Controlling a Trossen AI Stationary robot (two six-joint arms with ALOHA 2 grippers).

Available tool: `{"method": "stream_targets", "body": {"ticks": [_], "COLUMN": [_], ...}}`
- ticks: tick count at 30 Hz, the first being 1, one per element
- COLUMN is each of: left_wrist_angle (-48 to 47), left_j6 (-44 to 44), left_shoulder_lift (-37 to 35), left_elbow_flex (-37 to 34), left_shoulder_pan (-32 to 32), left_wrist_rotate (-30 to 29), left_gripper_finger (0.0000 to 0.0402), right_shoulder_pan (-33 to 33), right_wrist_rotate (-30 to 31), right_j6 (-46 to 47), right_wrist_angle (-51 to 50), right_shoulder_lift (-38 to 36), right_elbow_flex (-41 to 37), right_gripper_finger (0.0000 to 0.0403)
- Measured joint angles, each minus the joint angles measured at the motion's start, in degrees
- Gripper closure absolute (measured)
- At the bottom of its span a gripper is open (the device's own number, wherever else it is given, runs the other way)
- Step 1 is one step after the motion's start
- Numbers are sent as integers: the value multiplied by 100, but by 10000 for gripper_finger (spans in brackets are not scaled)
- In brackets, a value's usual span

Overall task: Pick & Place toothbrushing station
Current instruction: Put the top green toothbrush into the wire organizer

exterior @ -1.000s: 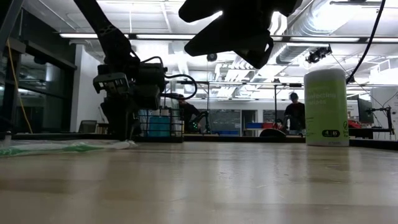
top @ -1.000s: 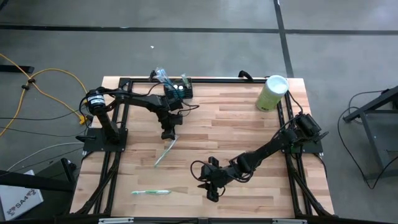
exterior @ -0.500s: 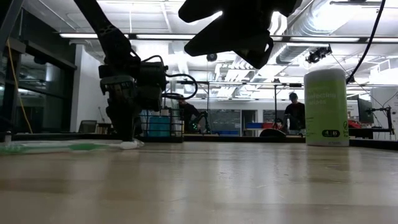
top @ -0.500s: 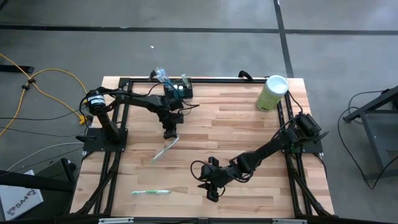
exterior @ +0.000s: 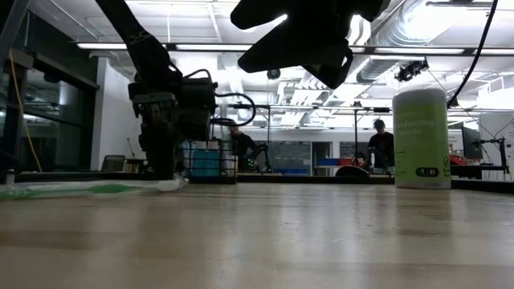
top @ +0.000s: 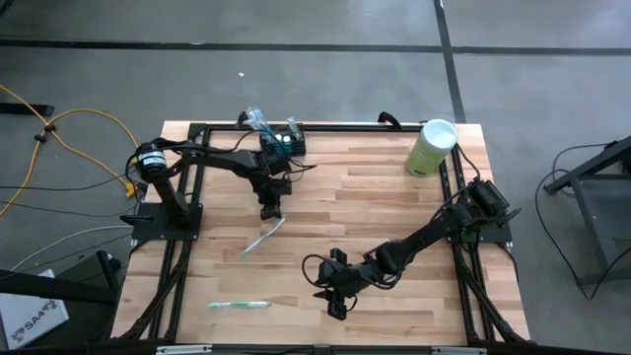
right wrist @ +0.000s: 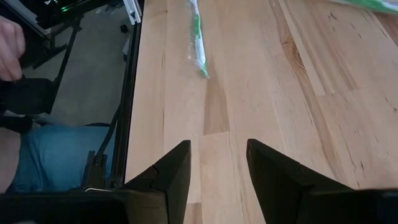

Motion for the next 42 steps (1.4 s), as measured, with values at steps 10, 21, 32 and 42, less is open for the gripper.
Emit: {"method": "stream_targets", "body": {"ticks": [10,21,32,42], "left_wrist_angle": [365,979,1162,1971], "left_j6": [-344,-760,-1327,-1356], "left_shoulder_lift": [-820,-1857,-2630,-2751], "left_elbow_flex": [13,16,16,16], "left_shoulder_pan": [-92,-723,-1036,-866], "left_wrist_rotate": [-110,-1792,-3463,-3603], "left_gripper_finger": [401,401,401,401], "right_shoulder_pan": [0,0,0,-2], "right_wrist_rotate": [11,13,13,15], "right_j6": [-3,-3,-34,-42], "right_wrist_angle": [-20,-50,-87,-94], "right_shoulder_lift": [0,0,0,0], "right_elbow_flex": [0,0,0,0], "right_gripper_finger": [255,255,255,255]}}
